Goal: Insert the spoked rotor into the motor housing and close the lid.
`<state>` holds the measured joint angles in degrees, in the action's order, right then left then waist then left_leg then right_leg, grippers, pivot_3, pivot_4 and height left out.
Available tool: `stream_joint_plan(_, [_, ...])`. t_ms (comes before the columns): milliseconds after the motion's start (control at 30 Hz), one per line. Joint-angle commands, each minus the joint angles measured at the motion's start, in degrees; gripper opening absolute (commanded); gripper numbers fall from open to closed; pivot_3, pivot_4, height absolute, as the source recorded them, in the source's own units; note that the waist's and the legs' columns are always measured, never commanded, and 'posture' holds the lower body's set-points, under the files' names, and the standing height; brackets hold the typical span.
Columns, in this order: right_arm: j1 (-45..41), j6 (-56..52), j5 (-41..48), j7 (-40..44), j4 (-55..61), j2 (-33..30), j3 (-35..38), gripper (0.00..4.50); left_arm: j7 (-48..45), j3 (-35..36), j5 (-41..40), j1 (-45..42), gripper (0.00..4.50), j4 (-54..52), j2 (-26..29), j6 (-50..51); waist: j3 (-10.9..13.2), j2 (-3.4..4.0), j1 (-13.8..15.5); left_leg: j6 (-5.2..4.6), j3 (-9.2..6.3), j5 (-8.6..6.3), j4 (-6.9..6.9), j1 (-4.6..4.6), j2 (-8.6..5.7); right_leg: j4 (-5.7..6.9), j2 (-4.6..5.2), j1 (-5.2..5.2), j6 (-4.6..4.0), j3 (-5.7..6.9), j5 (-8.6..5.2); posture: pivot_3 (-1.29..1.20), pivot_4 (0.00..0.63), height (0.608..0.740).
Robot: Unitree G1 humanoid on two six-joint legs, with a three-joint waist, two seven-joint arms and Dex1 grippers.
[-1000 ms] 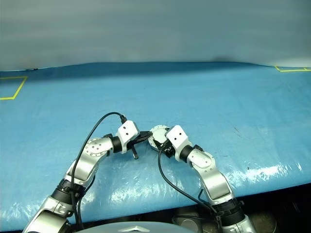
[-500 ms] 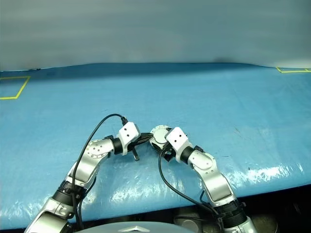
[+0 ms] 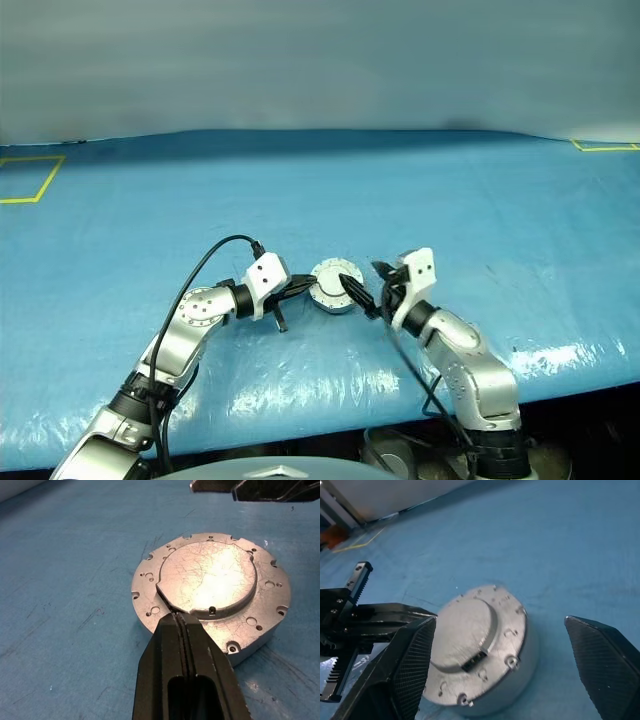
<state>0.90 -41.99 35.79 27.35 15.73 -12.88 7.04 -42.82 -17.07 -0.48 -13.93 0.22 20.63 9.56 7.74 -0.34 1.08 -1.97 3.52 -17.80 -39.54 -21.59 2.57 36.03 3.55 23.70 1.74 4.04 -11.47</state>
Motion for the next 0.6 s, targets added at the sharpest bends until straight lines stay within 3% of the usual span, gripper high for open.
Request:
stream_joint_plan(33, [0.84,-9.80,10.26,-1.45,-2.60,1.13,5.55,4.33,-1.05,-1.01,0.02,1.33,0.00,-0.24,0.64,0.65,0.02,0.04,-0.06,-0.01,0.00,0.00,0.00,0.00,0.01,0.00,0.00,0.01,-0.04,-0.01,0.00,0.00,0.150,0.740])
stream_joint_plan(267, [0.64,-14.86,14.79,-1.90,-4.16,3.81,3.75,4.33,-0.70,-0.52,0.39,1.20,0.00,-0.26,1.22,0.95,-0.16,0.30,-0.38,-0.03,-0.03,-0.02,0.00,0.04,0.02,0.08,-0.05,0.03,-0.04,-0.05,-0.01,0.00,0.150,0.740])
stream_joint_plan(600, [-3.03,-9.37,13.98,-0.76,-9.49,7.88,3.67,4.33,-0.37,-0.70,0.59,1.08,0.00,-0.55,1.06,1.30,-0.18,0.30,-0.44,-0.03,-0.01,-0.01,-0.01,0.05,-0.01,0.09,-0.05,0.04,0.00,-0.13,0.01,0.00,0.150,0.740])
